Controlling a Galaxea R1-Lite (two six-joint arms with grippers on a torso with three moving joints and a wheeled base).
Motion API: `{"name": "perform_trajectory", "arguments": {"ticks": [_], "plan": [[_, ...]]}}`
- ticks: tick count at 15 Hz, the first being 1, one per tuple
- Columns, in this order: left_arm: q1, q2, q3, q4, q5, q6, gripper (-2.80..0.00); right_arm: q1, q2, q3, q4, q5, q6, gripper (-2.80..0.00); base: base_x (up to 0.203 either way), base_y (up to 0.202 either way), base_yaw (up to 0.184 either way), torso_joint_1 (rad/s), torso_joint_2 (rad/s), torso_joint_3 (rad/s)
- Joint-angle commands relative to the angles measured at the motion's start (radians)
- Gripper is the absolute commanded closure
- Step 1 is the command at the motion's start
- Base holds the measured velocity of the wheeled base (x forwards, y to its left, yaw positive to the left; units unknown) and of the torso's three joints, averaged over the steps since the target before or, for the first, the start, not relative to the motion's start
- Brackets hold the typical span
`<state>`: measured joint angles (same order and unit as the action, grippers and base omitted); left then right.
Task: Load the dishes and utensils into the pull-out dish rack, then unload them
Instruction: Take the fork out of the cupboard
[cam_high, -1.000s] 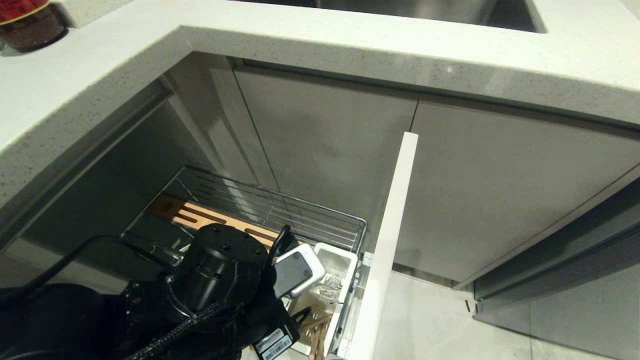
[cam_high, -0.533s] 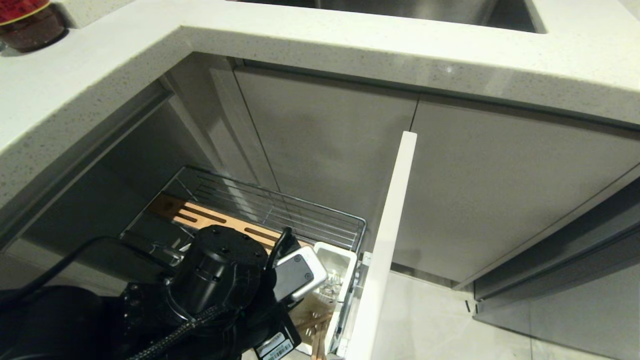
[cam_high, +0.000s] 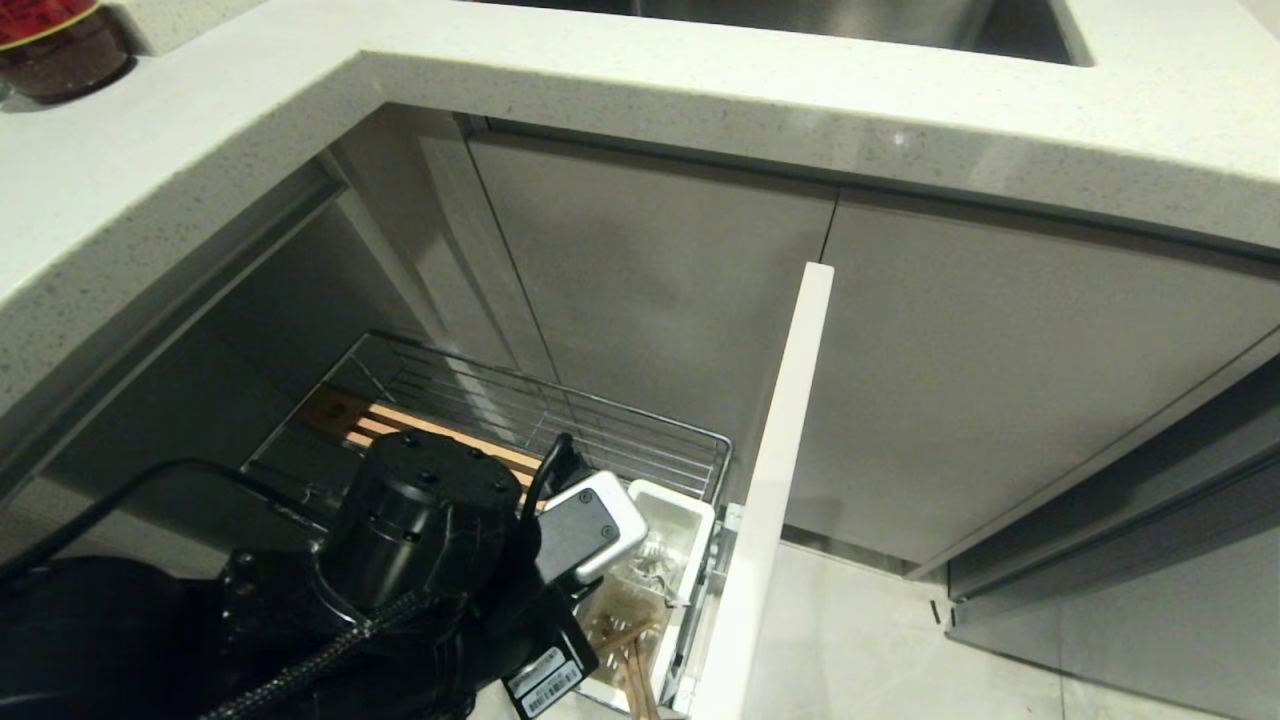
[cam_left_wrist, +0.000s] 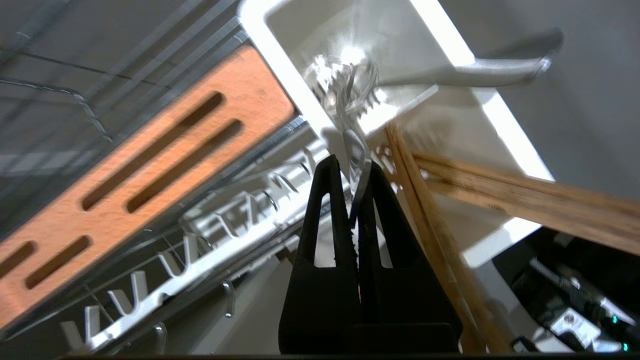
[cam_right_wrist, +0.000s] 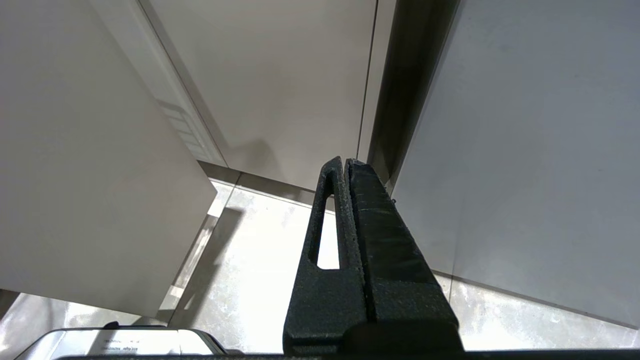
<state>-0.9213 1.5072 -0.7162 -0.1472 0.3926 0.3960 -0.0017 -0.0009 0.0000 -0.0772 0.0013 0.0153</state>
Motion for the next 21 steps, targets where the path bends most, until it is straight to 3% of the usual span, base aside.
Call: {"name": "perform_trajectory", "arguments": {"ticks": [1, 5, 21], "plan": [[0.004, -0.057, -0.021, 0.017, 0.005, 0.003, 0.00, 0.000, -0.001, 0.026, -0.001, 0.000, 0.000, 0.00, 0.000, 0.000, 0.000, 0.000, 0.00, 0.000], [0.007, -0.142, -0.076, 0.145, -0.001, -0.005, 0.00, 0.000, -0.001, 0.026, -0.001, 0.000, 0.000, 0.00, 0.000, 0.000, 0.000, 0.000, 0.00, 0.000], [-0.006, -0.287, -0.125, 0.220, -0.004, -0.012, 0.00, 0.000, -0.001, 0.026, -0.001, 0.000, 0.000, 0.00, 0.000, 0.000, 0.000, 0.000, 0.00, 0.000]]}}
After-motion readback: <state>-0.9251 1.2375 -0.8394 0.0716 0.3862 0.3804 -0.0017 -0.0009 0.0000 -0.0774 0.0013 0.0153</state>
